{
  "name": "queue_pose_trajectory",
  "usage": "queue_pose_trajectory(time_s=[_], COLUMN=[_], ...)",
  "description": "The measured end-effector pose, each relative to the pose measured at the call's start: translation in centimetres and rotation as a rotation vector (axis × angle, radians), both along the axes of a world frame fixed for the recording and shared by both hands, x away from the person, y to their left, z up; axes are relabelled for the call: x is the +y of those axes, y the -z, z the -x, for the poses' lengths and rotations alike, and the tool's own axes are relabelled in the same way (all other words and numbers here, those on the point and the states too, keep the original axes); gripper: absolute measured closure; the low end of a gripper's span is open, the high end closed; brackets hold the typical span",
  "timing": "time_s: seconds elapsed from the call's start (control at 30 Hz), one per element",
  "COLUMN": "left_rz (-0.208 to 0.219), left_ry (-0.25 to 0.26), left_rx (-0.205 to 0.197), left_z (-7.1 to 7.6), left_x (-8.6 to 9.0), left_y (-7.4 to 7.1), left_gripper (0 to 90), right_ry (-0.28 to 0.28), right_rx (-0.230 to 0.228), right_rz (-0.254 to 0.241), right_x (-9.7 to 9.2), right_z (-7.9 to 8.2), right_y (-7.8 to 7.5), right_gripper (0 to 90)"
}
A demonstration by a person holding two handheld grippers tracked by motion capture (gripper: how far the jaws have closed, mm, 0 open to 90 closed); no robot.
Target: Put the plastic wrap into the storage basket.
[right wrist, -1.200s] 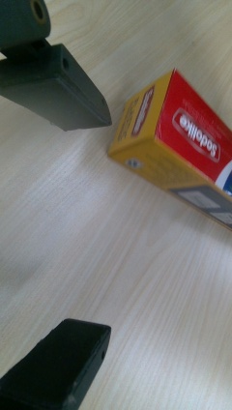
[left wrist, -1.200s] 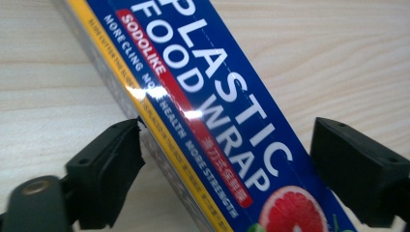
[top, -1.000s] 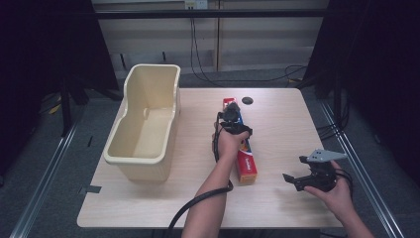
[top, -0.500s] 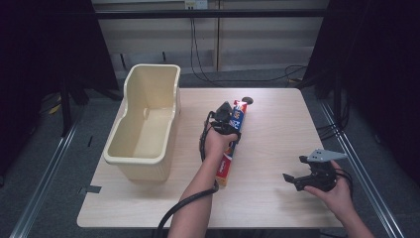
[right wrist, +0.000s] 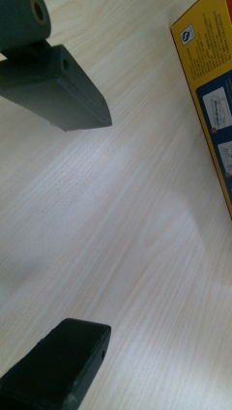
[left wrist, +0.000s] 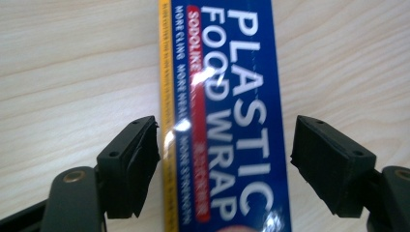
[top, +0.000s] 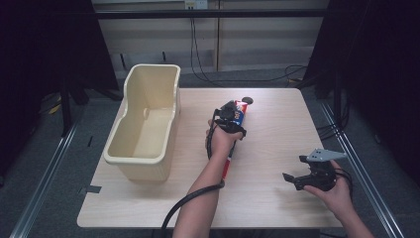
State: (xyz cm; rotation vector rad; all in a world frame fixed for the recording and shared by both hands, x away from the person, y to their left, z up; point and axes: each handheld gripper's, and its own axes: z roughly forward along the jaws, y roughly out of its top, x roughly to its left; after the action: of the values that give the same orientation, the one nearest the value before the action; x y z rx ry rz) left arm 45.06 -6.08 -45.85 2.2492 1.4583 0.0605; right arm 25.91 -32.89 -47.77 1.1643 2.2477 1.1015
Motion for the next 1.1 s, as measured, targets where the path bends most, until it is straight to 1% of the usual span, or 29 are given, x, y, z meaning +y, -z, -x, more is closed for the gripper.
queue_pose_trajectory(time_s=[0.03, 0.07, 0.1, 0.13, 0.2, 0.23, 0.27, 0.33, 0.37, 0.43, 0.47, 0.5, 0.53, 0.57, 0.6, 0.63, 0.67, 0.7, 0.73, 0.77, 0.8, 0.83, 0.9, 0.93, 0.97, 1.0, 1.03, 1.07, 1.1], left_rz=[0.000, -0.017, -0.017, -0.014, -0.023, -0.015, -0.019, -0.051, -0.067, -0.069, -0.062, -0.066, -0.066, -0.089, -0.089, -0.070, -0.070, -0.066, -0.066, -0.055, -0.055, -0.066, -0.068, -0.069, -0.068, -0.068, -0.061, -0.068, -0.066], left_ry=[0.000, -0.009, -0.009, -0.024, -0.025, -0.031, -0.027, 0.001, 0.013, 0.024, 0.015, 0.009, 0.013, 0.037, 0.037, 0.034, 0.034, 0.046, 0.046, 0.039, 0.039, 0.049, 0.051, 0.042, 0.051, 0.051, 0.046, 0.058, 0.051], left_rx=[0.000, 0.001, 0.001, 0.003, 0.000, 0.005, 0.006, 0.008, 0.021, 0.058, 0.069, 0.086, 0.081, 0.081, 0.081, 0.078, 0.078, 0.076, 0.076, 0.076, 0.076, 0.076, 0.086, 0.084, 0.091, 0.091, 0.091, 0.093, 0.100], left_z=[0.0, -0.1, -0.1, -0.1, -0.2, -0.2, -0.2, -0.3, -0.4, -0.4, -0.4, -0.4, -0.3, -0.3, -0.3, -0.2, -0.2, -0.1, -0.1, 0.1, 0.1, 0.0, 0.1, 0.1, 0.1, 0.1, 0.1, 0.1, 0.2], left_x=[0.0, -0.1, -0.1, -0.1, 0.1, 0.2, 0.2, 0.2, 0.3, 0.5, 0.7, 0.9, 1.1, 1.5, 1.5, 1.8, 1.8, 2.2, 2.2, 2.5, 2.5, 2.7, 3.1, 3.3, 3.8, 3.8, 3.9, 4.2, 4.4], left_y=[0.0, 0.3, 0.3, 0.3, 0.5, 0.5, 0.4, 0.0, -0.2, -0.5, -0.7, -1.1, -1.4, -2.3, -2.3, -3.2, -3.2, -4.3, -4.3, -5.3, -5.3, -5.8, -6.8, -7.2, -8.1, -8.1, -8.4, -8.9, -9.3], left_gripper=[24.0, 24.1, 26.4, 26.4, 32.4, 34.0, 35.0, 38.1, 39.9, 40.4, 40.6, 40.6, 40.8, 40.9, 40.9, 40.9, 41.0, 41.0, 41.0, 41.0, 41.0, 41.0, 41.0, 41.0, 40.9, 40.9, 40.9, 40.9, 40.9], right_ry=[0.000, 0.004, 0.004, 0.009, 0.003, 0.002, 0.002, 0.003, 0.002, -0.003, -0.007, -0.007, -0.003, 0.002, 0.002, -0.002, -0.002, 0.001, 0.001, -0.004, -0.004, -0.001, -0.002, -0.005, -0.003, -0.005, -0.005, -0.004, -0.004], right_rx=[0.000, 0.008, 0.008, 0.008, 0.009, 0.004, 0.003, 0.000, 0.002, 0.010, 0.008, 0.008, 0.005, 0.002, 0.002, 0.006, 0.006, 0.006, 0.006, 0.000, 0.000, 0.000, -0.001, -0.001, -0.001, -0.003, -0.003, -0.004, -0.004], right_rz=[0.000, -0.002, -0.002, -0.001, -0.002, -0.001, -0.002, -0.001, 0.000, 0.000, -0.001, -0.001, -0.002, -0.007, -0.007, -0.012, -0.012, -0.011, -0.011, -0.010, -0.010, -0.011, -0.009, -0.010, -0.005, -0.006, -0.006, -0.006, -0.006], right_x=[0.0, -0.1, -0.1, 0.0, 0.0, 0.0, 0.0, 0.1, 0.1, 0.1, 0.1, 0.1, 0.1, 0.1, 0.1, 0.0, 0.0, 0.0, 0.0, 0.1, 0.1, 0.1, 0.1, 0.2, 0.2, 0.2, 0.2, 0.2, 0.2], right_z=[0.0, 0.0, 0.0, 0.0, 0.0, 0.1, 0.1, 0.1, 0.1, 0.1, 0.1, 0.1, 0.1, 0.0, 0.0, 0.0, 0.0, 0.0, 0.0, 0.0, 0.0, 0.0, 0.0, 0.0, 0.0, 0.0, 0.0, 0.0, 0.0], right_y=[0.0, 0.1, 0.1, 0.1, 0.0, 0.0, 0.0, -0.1, 0.0, 0.0, 0.0, 0.0, 0.0, 0.0, 0.0, -0.1, -0.1, -0.1, -0.1, -0.2, -0.2, -0.2, -0.2, -0.1, -0.1, -0.1, -0.1, -0.1, -0.1], right_gripper=[4.3, 4.3, 4.3, 4.3, 4.3, 4.4, 4.4, 4.4, 4.4, 4.4, 4.4, 4.4, 4.4, 4.4, 4.4, 4.3, 4.3, 4.4, 4.4, 4.4, 4.4, 4.4, 4.4, 4.4, 4.3, 4.2, 4.2, 4.0, 4.0])
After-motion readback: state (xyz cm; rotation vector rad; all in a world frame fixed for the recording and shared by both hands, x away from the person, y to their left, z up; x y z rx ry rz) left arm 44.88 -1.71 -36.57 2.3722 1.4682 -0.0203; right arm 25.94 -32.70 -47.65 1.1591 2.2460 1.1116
